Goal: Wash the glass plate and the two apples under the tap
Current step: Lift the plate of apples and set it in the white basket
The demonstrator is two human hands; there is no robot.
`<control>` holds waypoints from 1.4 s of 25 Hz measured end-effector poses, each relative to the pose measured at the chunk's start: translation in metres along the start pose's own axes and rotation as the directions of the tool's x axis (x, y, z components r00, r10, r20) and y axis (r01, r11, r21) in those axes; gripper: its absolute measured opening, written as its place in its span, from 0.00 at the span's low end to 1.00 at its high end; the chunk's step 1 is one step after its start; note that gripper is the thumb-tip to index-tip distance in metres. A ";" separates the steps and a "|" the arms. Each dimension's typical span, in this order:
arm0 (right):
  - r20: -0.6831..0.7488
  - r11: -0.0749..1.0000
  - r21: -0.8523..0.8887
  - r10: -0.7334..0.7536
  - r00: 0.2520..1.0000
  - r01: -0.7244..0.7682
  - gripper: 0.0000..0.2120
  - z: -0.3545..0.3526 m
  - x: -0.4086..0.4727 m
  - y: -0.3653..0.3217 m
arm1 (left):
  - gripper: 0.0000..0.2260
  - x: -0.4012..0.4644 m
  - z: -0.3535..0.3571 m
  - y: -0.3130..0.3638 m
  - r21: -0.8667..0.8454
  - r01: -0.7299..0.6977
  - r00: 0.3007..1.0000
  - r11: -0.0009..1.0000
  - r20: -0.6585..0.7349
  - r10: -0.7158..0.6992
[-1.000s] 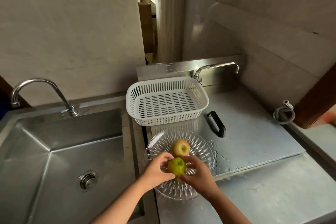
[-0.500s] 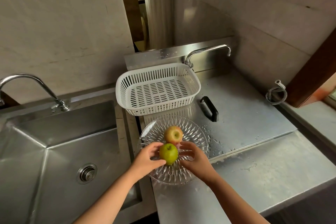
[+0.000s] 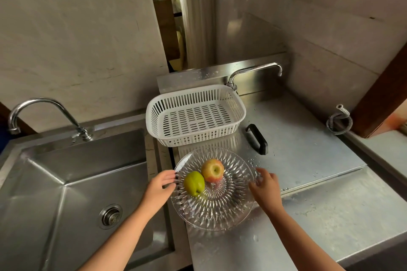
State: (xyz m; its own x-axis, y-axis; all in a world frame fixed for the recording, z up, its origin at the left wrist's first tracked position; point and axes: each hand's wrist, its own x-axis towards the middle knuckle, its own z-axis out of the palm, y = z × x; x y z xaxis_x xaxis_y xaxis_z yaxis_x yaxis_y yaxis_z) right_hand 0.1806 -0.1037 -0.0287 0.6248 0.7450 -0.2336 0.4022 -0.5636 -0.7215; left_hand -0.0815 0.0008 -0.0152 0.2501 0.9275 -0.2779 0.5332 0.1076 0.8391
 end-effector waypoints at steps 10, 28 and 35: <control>0.044 0.996 -0.021 0.087 0.995 -0.086 0.12 0.005 0.003 -0.007 | 0.11 -0.001 0.015 -0.011 -0.254 0.478 0.876 0.841 0.205 -0.436; 0.372 0.945 0.317 -0.045 0.927 -0.082 0.16 -0.037 0.008 -0.083 | 0.05 -0.024 -0.075 0.043 -0.381 0.251 0.968 0.890 0.101 -0.230; 0.385 0.930 0.361 -0.076 0.920 -0.073 0.19 -0.056 0.066 -0.146 | 0.07 0.027 -0.096 0.092 -0.387 0.214 0.977 0.897 0.069 -0.203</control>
State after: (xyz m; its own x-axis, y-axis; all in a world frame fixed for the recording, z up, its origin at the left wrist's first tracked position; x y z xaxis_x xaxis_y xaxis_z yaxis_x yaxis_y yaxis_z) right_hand 0.2008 0.0073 0.0975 0.2866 0.8657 -0.4105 0.0868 -0.4501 -0.8887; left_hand -0.1033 0.0696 0.0992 0.1924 0.8593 -0.4740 0.2186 0.4334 0.8743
